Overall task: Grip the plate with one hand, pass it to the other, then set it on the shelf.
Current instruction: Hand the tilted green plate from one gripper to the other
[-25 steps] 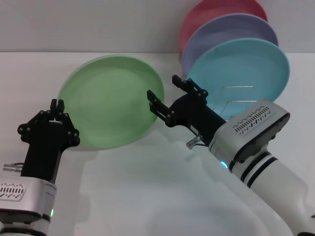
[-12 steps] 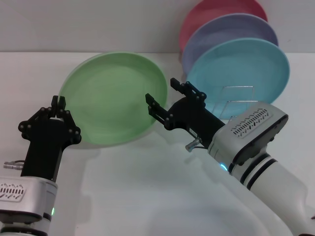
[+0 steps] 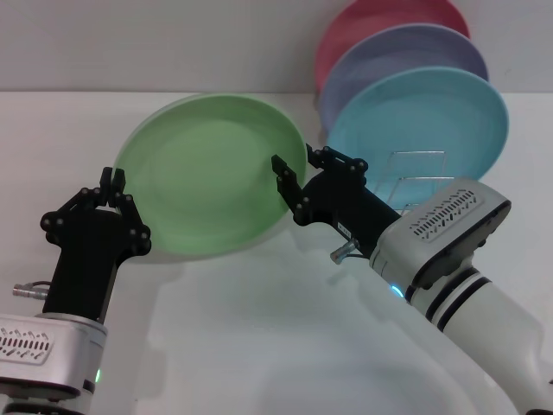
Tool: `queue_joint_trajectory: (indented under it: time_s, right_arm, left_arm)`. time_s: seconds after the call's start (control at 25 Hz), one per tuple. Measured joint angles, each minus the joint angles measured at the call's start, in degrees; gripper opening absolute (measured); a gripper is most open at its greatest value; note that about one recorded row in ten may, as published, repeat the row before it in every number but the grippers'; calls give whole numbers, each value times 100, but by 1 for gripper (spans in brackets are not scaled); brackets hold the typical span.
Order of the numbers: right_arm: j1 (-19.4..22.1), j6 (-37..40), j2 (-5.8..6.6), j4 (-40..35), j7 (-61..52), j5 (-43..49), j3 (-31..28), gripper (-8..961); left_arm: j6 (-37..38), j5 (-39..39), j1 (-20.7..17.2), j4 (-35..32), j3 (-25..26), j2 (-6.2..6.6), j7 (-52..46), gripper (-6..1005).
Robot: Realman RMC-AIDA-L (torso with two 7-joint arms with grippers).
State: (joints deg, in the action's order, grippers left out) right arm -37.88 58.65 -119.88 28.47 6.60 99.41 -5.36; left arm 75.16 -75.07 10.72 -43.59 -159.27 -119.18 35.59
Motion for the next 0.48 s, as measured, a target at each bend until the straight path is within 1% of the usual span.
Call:
queue_joint_trajectory:
  time_s: [0.12,0.48]
  right_arm:
    - [0,3,0,0,6,0,0,372]
    - [4,9,0,0,0,0,-9,353]
  left_arm:
    - [1,1,0,3,6,0,1,34]
    - [7,2,2,31,34,0,-3,34]
